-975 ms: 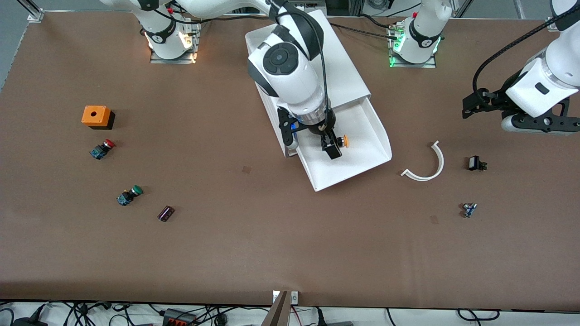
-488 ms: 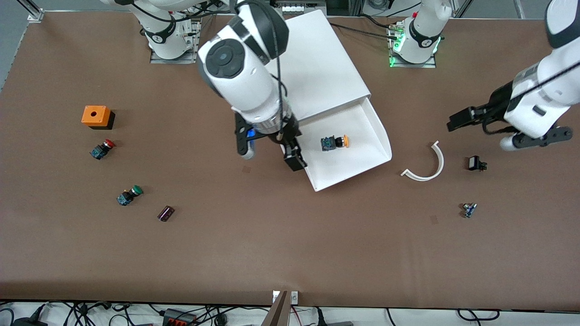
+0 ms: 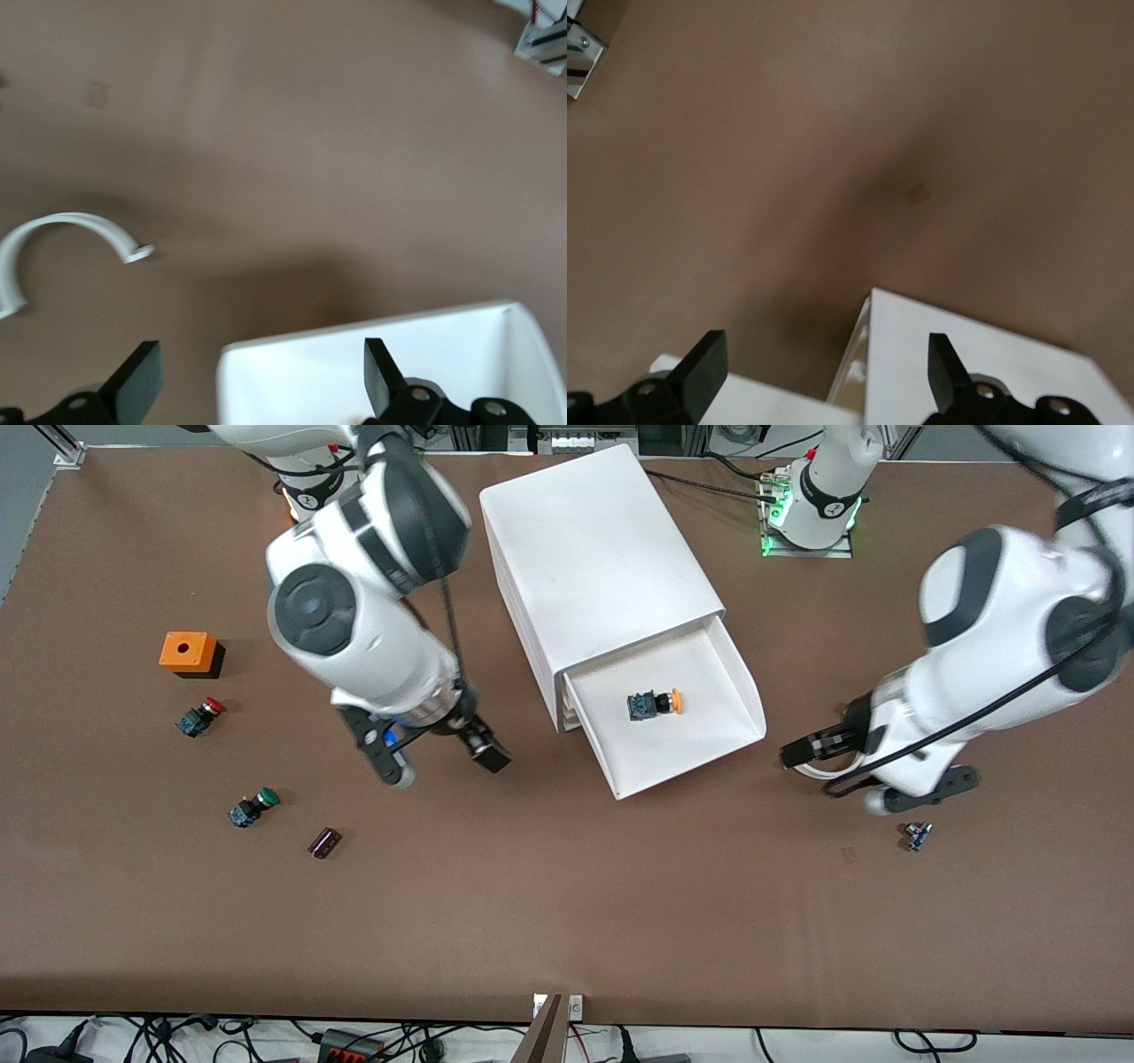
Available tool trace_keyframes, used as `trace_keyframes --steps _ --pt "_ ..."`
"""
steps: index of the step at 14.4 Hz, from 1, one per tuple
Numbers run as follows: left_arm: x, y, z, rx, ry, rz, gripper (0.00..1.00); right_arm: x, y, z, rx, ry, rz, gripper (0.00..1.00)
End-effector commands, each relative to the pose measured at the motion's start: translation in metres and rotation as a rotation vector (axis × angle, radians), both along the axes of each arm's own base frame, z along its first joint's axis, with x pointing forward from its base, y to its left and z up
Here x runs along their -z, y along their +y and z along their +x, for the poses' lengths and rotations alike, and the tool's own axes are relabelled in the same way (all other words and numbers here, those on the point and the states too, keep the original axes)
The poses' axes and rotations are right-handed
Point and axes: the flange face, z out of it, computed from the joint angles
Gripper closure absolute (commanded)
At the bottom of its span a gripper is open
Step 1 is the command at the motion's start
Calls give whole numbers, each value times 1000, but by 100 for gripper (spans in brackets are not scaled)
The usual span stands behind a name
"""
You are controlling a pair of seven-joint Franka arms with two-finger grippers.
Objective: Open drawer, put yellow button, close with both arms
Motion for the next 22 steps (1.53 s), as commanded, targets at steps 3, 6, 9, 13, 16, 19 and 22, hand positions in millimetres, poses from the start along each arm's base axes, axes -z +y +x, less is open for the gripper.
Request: trace_keyframes --steps 3,6,9,13,16,19,22 --pt "32 -72 4 66 -92 104 0 -2 -81 20 -182 19 -90 0" --pt "51 -84 0 -11 -59 128 0 0 -123 31 -300 17 -140 0" --pt "85 -88 1 -74 -3 144 0 -8 -158 40 -329 1 -121 0" --pt "100 -116 -16 -115 28 160 0 -18 -179 38 -369 -6 -107 0" --pt "102 -116 -27 -108 45 169 0 -18 -214 30 -415 -23 -91 0" --pt "98 -126 -47 -85 73 156 0 -26 -259 22 -488 -51 -70 0" --pt "98 -134 -60 -63 91 155 0 -39 -306 16 -570 -77 -57 0"
